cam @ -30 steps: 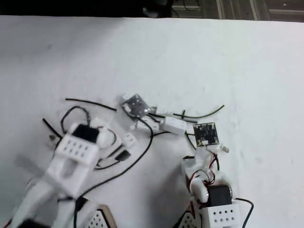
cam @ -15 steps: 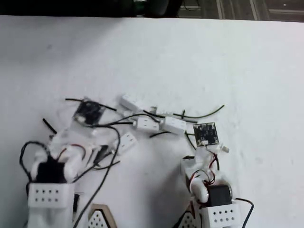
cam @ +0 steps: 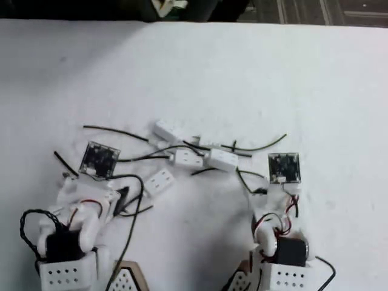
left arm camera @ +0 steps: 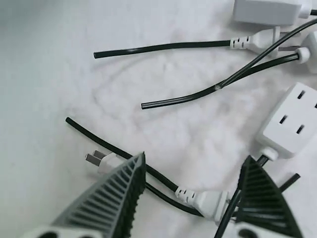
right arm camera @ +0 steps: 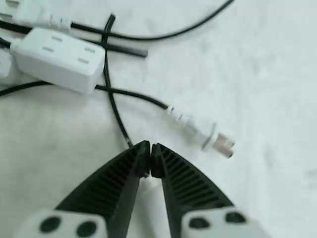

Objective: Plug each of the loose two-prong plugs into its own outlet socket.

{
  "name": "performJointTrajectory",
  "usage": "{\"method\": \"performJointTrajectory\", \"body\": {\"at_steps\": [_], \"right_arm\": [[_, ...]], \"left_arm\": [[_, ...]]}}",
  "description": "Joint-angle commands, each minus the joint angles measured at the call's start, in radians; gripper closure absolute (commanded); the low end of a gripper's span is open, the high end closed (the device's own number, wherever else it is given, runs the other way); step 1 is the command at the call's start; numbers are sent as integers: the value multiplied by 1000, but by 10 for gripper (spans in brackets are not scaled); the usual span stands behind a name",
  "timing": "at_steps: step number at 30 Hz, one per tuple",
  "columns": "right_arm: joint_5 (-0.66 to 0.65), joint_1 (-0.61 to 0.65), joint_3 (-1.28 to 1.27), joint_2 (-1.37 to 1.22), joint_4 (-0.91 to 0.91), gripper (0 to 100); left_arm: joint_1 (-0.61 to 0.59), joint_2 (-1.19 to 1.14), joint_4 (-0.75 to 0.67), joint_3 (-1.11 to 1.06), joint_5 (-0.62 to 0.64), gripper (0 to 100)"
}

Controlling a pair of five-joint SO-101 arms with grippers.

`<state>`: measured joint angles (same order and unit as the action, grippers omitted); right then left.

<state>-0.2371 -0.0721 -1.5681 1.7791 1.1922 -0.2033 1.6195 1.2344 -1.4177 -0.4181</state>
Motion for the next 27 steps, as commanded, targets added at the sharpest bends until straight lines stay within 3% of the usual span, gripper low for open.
{"method": "performJointTrajectory", "body": {"at_steps": [1,3,12,17,27], "right_arm": [[-305,-39,89,5,-47,981],[-422,-36,120,-1,-45,981],[-548,5,302,-61,91,981],[-565,2,425,-312,117,981],[-723,8,641,-914,113,981]], "left_arm": [[-8,21,5,-2,8,698],[-8,21,5,-2,8,698],[-8,24,0,-17,8,698],[-8,24,-2,-20,8,698],[-8,24,-2,-23,8,698]]}}
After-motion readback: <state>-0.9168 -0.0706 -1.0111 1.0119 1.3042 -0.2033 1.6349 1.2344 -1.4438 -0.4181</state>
